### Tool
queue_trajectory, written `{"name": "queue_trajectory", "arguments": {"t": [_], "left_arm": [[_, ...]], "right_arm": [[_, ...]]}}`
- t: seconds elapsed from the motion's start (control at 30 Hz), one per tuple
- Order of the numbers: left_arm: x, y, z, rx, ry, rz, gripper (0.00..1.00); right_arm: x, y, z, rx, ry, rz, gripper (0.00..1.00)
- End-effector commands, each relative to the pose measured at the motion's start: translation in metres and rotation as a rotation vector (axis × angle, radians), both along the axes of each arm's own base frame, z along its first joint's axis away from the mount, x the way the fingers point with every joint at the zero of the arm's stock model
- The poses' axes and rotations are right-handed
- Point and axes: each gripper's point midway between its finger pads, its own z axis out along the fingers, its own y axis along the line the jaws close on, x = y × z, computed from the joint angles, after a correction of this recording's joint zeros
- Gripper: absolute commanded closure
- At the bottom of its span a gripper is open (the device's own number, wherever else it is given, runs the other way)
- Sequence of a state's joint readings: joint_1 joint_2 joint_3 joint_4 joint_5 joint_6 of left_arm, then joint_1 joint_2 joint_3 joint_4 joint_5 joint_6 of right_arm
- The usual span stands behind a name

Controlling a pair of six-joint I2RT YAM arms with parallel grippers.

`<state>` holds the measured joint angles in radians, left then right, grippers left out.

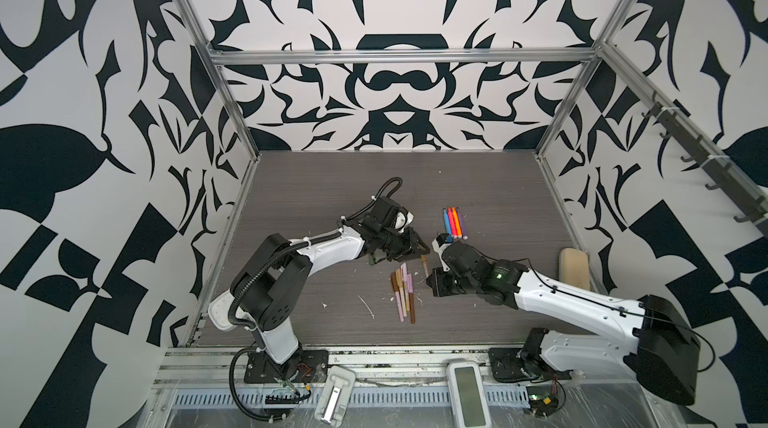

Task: Open the pen caps
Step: 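Lift the brown pen upright toward the left gripper while the left gripper approaches, then hold the brown pen cap between the left gripper fingers while the right holds the pen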

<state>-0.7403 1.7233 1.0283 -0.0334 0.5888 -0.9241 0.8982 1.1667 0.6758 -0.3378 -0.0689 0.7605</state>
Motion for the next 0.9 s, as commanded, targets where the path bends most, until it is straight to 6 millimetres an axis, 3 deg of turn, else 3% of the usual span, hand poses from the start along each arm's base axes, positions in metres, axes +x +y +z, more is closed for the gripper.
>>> {"name": "queue_trajectory", "arguments": {"t": [0.0,0.27,0.57,0.73,0.87], "left_arm": [[0.0028,-0.0067,0.0046,-0.017,-0.003,-0.009,0.68],[0.0027,-0.0065,0.0024,-0.012,-0.004,-0.012,0.70],[0.0052,-0.0016,0.0053,0.027,-0.036,-0.011,0.95],[0.0032,-0.0040,0.0074,0.015,-0.028,-0.021,1.00],[0.0022,-0.0058,0.0090,0.003,-0.025,-0.031,1.00]], "right_arm": [[0.0031,0.0058,0.0100,0.043,-0.019,-0.002,1.00],[0.0000,0.0100,0.0094,0.070,-0.010,0.017,1.00],[-0.0009,0.0120,0.0079,0.078,-0.004,0.024,1.00],[0.0022,0.0112,0.0070,0.075,-0.004,0.001,0.75],[0.0073,0.0101,0.0079,0.081,0.003,-0.013,0.73]]}}
